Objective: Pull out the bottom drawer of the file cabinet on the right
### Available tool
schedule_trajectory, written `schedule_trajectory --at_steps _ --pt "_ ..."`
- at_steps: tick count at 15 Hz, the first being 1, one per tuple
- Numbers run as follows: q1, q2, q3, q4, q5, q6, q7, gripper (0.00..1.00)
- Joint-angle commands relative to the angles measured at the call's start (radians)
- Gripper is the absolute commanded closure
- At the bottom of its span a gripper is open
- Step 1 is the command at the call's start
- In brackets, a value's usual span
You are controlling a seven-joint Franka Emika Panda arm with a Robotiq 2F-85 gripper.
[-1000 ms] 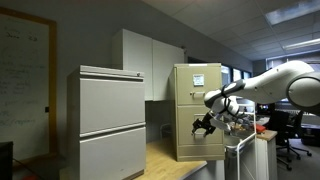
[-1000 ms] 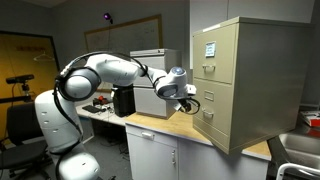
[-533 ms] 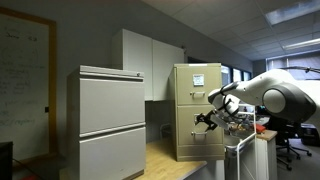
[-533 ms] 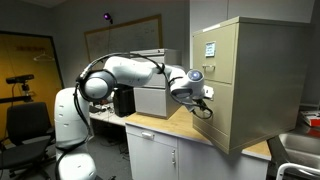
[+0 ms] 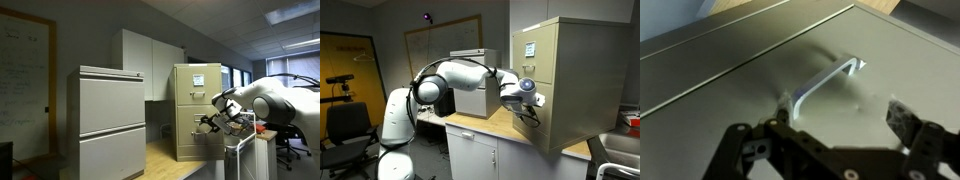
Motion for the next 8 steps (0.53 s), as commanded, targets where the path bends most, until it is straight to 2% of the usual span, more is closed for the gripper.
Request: schedule_trajectory --at_steps 1,4,5,8 --pt "-0.041 0.046 0.026 0.026 0.049 -0.02 0.006 0.0" --pt "-0.058 0.077 0.031 0.029 0.073 -0.025 0.018 0.0" --pt "-0.061 0.09 0.03 0.036 0.076 -0.023 0.031 0.16" --pt "-0.07 0.112 0.028 0.054 0.076 -0.025 0.064 0.41"
